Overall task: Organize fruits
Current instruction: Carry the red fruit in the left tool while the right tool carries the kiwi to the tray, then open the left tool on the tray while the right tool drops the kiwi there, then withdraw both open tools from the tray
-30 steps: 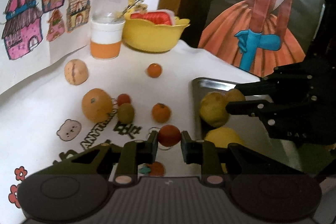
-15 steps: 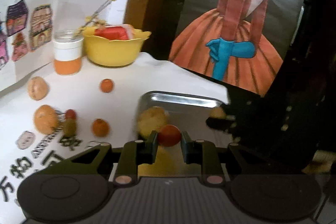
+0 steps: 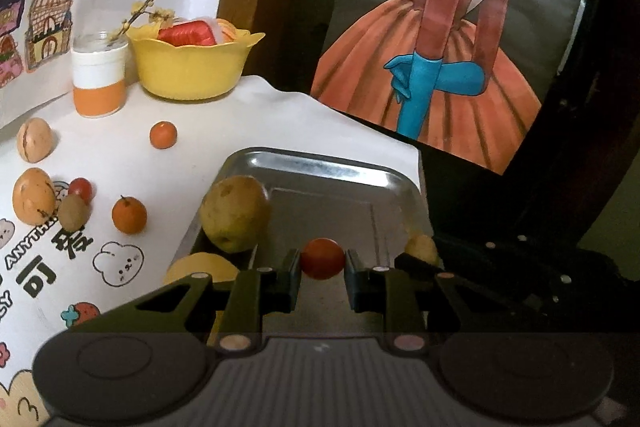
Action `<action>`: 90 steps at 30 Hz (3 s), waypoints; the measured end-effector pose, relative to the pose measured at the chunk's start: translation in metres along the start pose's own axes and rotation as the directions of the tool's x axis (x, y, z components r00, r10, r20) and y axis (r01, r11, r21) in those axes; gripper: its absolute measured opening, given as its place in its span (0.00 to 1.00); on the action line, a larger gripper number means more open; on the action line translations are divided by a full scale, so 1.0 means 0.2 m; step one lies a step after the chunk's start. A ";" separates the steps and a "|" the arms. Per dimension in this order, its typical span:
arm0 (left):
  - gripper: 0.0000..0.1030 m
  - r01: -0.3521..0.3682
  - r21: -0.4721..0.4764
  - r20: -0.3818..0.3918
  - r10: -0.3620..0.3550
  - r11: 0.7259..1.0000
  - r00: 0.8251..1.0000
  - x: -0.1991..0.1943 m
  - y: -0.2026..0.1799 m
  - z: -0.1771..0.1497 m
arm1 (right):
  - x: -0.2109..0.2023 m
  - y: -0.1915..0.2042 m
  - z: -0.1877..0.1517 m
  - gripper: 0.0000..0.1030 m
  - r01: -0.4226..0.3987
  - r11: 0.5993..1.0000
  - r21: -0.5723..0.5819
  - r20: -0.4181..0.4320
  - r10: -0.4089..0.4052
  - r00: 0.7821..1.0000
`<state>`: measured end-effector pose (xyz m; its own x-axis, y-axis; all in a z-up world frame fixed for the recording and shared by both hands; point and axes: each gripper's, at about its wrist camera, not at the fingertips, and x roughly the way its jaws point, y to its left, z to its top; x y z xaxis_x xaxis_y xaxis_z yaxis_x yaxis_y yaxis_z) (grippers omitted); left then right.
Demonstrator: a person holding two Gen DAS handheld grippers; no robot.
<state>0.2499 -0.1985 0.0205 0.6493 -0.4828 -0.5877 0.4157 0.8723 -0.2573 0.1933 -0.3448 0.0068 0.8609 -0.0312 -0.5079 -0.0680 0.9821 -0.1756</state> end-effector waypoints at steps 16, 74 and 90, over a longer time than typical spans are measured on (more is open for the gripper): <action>0.25 -0.072 0.061 -0.068 0.076 0.996 0.995 0.06 -0.04 -0.05 | 0.00 0.08 -0.05 0.30 0.017 1.000 -0.020 -0.006 -0.017 1.000; 0.99 -0.216 -0.011 0.089 0.216 0.976 0.972 -0.85 0.40 -0.35 | -0.59 0.76 -0.07 0.99 -0.154 0.988 -0.005 0.006 0.154 0.988; 0.99 -0.311 -0.086 0.052 0.316 0.947 0.947 -0.88 0.69 -0.38 | -0.49 0.98 0.05 0.99 -0.251 0.960 -0.126 0.007 0.254 0.967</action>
<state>0.1456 0.0124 0.0303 0.7792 -0.1860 -0.5985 0.1368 0.9824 -0.1273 0.1015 -0.1479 0.0304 0.8190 0.2209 -0.5296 -0.3451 0.9270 -0.1470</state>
